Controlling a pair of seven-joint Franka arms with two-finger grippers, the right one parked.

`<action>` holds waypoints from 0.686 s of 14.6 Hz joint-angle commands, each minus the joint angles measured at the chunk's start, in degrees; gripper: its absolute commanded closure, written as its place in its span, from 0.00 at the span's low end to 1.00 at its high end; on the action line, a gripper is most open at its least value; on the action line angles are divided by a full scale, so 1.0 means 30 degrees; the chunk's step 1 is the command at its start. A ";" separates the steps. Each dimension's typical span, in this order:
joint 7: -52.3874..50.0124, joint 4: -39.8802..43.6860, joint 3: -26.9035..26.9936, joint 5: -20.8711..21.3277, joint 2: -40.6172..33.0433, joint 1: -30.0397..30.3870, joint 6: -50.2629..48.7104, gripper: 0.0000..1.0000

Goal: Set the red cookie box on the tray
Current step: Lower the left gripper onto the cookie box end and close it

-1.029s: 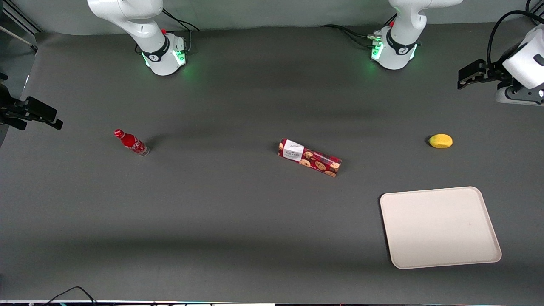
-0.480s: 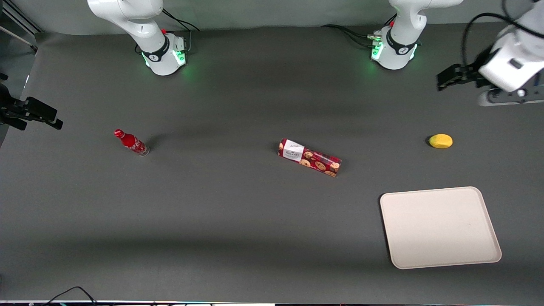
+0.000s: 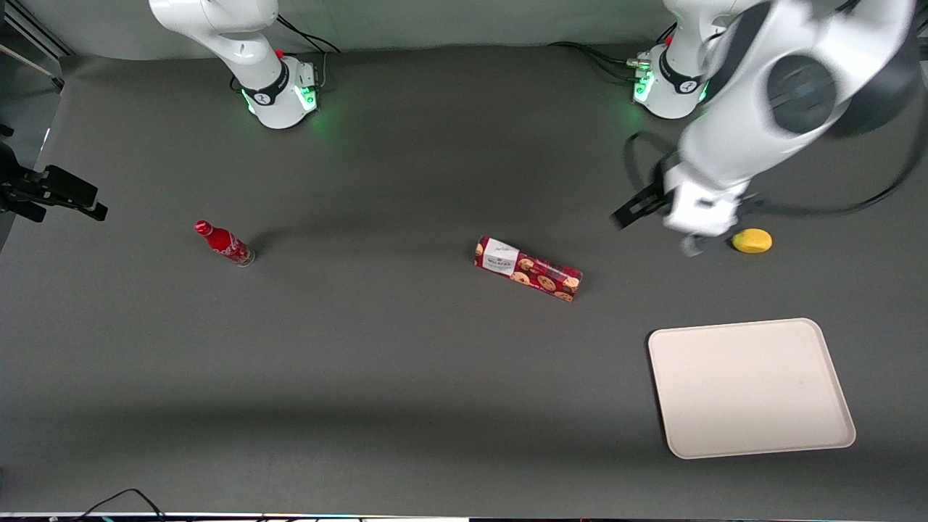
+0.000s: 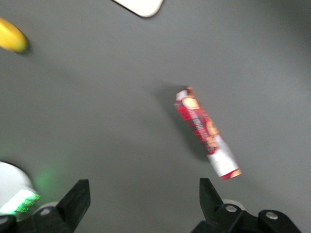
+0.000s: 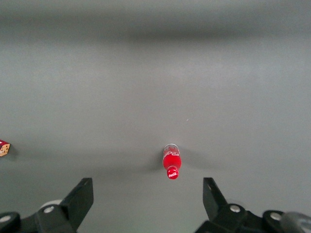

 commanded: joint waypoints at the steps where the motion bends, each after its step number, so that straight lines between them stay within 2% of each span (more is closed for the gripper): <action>1: -0.6038 0.0110 -0.1972 0.1373 0.2757 -0.0069 0.3196 0.00; 4: -1.1229 -0.0855 -0.2945 0.3221 0.5803 -0.0331 0.6772 0.00; 6: -1.2727 -0.1354 -0.3005 0.3839 0.6949 -0.0624 0.8180 0.00; 10: -1.4578 -0.2555 -0.3122 0.6414 0.8680 -0.1036 1.0147 0.00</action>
